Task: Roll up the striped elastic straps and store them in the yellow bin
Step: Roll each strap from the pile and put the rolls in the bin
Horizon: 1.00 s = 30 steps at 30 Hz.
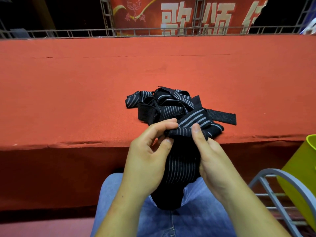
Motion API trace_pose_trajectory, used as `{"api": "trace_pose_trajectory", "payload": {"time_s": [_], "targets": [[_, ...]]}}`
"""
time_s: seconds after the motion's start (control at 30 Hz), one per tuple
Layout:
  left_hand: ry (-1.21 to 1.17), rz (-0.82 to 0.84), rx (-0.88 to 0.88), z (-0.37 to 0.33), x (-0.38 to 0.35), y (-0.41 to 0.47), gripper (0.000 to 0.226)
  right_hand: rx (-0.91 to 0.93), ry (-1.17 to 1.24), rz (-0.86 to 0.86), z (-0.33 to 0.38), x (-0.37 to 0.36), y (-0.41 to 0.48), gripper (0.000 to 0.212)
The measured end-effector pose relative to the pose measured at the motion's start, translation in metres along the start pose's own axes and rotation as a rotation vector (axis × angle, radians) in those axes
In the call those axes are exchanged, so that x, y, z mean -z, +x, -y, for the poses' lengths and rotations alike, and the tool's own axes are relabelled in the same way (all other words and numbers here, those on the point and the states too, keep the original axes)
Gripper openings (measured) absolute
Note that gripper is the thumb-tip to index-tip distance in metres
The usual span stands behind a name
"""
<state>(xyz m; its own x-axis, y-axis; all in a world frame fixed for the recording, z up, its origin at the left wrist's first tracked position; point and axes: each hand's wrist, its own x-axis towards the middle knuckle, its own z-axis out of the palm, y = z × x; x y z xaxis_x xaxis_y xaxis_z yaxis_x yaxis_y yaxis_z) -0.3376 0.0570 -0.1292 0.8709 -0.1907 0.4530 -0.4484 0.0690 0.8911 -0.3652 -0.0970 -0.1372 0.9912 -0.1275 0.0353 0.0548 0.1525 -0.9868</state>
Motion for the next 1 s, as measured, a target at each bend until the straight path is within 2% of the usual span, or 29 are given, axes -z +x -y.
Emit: {"api": "trace_pose_trajectory", "payload": {"time_s": [0.13, 0.27, 0.37, 0.5, 0.63, 0.83, 1.0], "targets": [[-0.006, 0.0, -0.015, 0.0, 0.0, 0.0, 0.051, 0.045, 0.039, -0.033, -0.001, 0.002, 0.0, 0.048], [-0.004, -0.003, 0.005, 0.002, 0.0, 0.0, 0.055, 0.079, 0.059, -0.078, -0.002, 0.002, 0.002, 0.038], [0.01, -0.018, 0.031, 0.001, 0.0, 0.0, 0.045, 0.086, 0.054, -0.083, -0.006, 0.004, 0.004, 0.033], [-0.024, -0.015, 0.117, 0.0, 0.0, -0.002, 0.031, 0.072, 0.047, -0.097, -0.008, 0.006, 0.005, 0.044], [-0.028, 0.026, 0.192, 0.01, -0.001, -0.001, 0.039, 0.066, 0.053, -0.094, -0.006, 0.005, 0.004, 0.049], [0.013, 0.057, 0.159, 0.008, 0.0, -0.001, 0.036, 0.066, 0.026, -0.092, -0.005, 0.006, 0.003, 0.046], [0.058, 0.032, 0.116, 0.004, 0.001, -0.002, 0.034, 0.105, -0.073, -0.111, -0.004, 0.003, -0.001, 0.053]]}}
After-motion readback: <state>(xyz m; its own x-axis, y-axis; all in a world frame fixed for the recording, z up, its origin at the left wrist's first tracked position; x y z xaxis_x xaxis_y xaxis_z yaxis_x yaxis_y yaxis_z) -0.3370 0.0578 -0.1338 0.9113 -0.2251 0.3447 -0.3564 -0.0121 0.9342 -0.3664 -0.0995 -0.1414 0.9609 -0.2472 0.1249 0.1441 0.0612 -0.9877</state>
